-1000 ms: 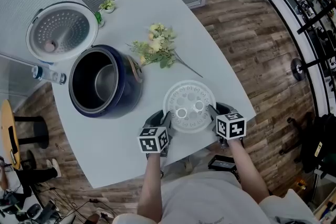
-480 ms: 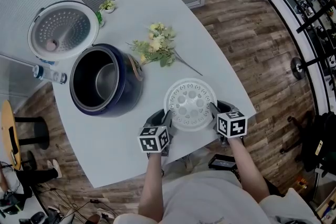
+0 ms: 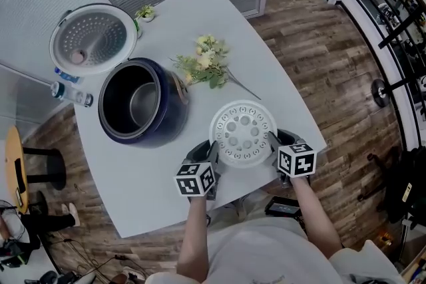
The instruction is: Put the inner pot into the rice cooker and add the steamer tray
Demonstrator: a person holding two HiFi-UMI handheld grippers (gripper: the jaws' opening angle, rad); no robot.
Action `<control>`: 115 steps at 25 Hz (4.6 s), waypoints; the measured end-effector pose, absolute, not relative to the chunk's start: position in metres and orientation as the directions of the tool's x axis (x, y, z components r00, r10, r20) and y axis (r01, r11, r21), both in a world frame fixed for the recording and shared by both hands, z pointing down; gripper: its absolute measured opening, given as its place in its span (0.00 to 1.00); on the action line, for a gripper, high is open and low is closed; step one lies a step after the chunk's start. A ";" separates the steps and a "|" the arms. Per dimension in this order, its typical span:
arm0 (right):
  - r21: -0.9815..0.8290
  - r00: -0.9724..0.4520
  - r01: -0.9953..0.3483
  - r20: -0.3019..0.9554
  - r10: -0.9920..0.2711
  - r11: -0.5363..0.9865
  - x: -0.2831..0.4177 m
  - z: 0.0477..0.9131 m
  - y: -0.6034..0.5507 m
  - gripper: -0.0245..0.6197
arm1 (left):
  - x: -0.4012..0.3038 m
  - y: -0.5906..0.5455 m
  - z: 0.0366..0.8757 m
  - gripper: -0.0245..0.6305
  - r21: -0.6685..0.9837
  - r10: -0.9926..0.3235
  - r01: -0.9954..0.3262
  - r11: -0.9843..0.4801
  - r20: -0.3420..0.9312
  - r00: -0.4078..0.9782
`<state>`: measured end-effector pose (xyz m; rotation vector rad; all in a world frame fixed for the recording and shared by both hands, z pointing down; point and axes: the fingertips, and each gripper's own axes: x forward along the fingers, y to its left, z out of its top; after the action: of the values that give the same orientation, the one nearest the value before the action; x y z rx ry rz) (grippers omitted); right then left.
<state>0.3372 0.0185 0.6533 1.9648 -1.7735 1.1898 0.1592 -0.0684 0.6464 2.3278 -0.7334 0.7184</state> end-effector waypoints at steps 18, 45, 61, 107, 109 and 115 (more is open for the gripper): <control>-0.365 -0.073 -0.916 0.560 -0.825 -0.166 0.320 0.583 -0.008 0.17 | 0.136 -0.090 0.576 0.13 0.411 -0.415 -0.651 -0.638 0.529 0.740; -0.427 -0.133 -0.903 0.369 -0.920 -0.041 0.295 0.482 -0.050 0.16 | 0.106 -0.122 0.464 0.10 0.415 -0.572 -0.654 -0.632 0.320 0.755; -0.428 -0.231 -0.900 0.296 -0.927 0.087 0.265 0.445 -0.082 0.15 | 0.067 -0.132 0.437 0.10 0.410 -0.677 -0.716 -0.565 0.265 0.686; -0.452 -0.425 -0.846 0.253 -0.869 0.282 0.127 0.398 -0.242 0.13 | -0.079 -0.249 0.411 0.10 0.465 -0.815 -0.790 -0.399 0.216 0.538; -0.448 -0.426 -0.847 0.253 -0.869 0.284 0.126 0.397 -0.245 0.13 | -0.081 -0.251 0.411 0.10 0.467 -0.815 -0.789 -0.399 0.214 0.539; -0.443 -0.422 -0.852 0.269 -0.866 0.278 0.124 0.405 -0.255 0.13 | -0.082 -0.260 0.418 0.10 0.475 -0.812 -0.787 -0.395 0.221 0.541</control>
<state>0.1241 -0.2546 0.4047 1.7021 -2.5314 0.8509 -0.0821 -0.2603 0.4184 2.2484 -1.2890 -0.0624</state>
